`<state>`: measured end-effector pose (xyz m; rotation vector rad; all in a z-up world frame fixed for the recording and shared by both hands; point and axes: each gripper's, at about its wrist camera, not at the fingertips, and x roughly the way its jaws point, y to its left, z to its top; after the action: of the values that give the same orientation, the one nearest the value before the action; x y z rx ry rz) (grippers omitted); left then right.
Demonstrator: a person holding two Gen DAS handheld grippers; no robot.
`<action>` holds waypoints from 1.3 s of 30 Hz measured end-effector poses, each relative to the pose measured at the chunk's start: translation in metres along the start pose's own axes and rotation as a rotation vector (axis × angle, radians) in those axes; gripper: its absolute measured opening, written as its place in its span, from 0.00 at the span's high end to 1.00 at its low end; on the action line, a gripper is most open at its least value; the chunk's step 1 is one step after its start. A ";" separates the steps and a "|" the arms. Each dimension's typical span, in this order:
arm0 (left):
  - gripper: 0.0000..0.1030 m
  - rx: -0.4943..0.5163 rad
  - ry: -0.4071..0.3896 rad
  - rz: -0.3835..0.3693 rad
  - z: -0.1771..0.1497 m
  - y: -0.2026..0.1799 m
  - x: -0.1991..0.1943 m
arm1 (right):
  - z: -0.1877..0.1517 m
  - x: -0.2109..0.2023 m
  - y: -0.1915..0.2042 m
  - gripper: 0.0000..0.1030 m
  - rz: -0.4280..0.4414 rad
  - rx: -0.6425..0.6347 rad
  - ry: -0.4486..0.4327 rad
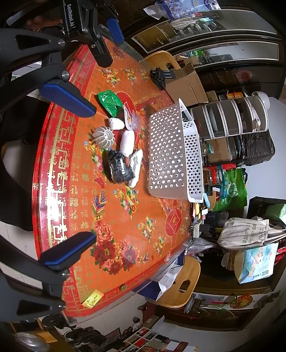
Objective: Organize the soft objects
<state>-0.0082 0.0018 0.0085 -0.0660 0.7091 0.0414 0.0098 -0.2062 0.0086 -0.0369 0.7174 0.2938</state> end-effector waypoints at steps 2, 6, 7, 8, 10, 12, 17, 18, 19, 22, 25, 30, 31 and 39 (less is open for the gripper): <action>0.00 0.000 0.001 0.000 0.000 0.000 0.000 | 0.000 0.000 0.000 0.00 0.000 0.000 0.000; 0.00 -0.002 -0.001 0.000 0.000 0.000 0.000 | 0.000 0.000 0.000 0.00 0.000 0.001 0.001; 0.00 -0.001 0.000 0.001 0.000 0.000 0.001 | 0.000 0.000 0.000 0.00 0.000 0.001 0.000; 0.00 -0.002 -0.001 0.001 0.000 0.000 0.000 | 0.000 0.000 0.000 0.00 0.000 0.000 0.000; 0.00 -0.002 -0.001 0.000 -0.001 0.000 0.000 | 0.000 0.001 0.000 0.00 0.000 0.000 0.000; 0.00 -0.002 -0.002 0.001 -0.001 0.000 0.000 | 0.000 0.001 0.000 0.00 0.001 0.001 0.001; 0.00 -0.002 -0.001 0.000 -0.001 0.000 0.000 | 0.000 0.001 0.000 0.00 0.001 0.000 0.001; 0.00 -0.002 -0.001 0.000 -0.001 0.000 0.000 | 0.000 0.001 0.000 0.00 0.001 0.001 0.001; 0.00 -0.002 -0.001 0.000 -0.001 0.000 0.000 | 0.000 0.001 0.000 0.00 0.000 0.001 0.001; 0.00 -0.002 -0.001 0.001 -0.001 0.000 0.000 | 0.000 0.001 0.000 0.00 0.001 0.001 0.002; 0.00 -0.001 0.000 0.001 -0.001 0.000 0.000 | 0.000 0.001 0.000 0.00 0.001 0.001 0.002; 0.00 -0.004 0.002 -0.001 -0.003 0.001 0.000 | -0.001 0.002 -0.001 0.00 0.001 0.001 0.003; 0.00 -0.004 0.003 -0.002 -0.003 0.000 0.001 | -0.001 0.002 -0.002 0.00 0.001 0.001 0.003; 0.00 -0.017 -0.037 0.005 -0.003 0.006 -0.002 | -0.006 0.003 0.005 0.00 0.023 0.003 -0.003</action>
<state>-0.0116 0.0079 0.0074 -0.0801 0.6715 0.0533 0.0064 -0.2013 0.0026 -0.0253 0.7158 0.3146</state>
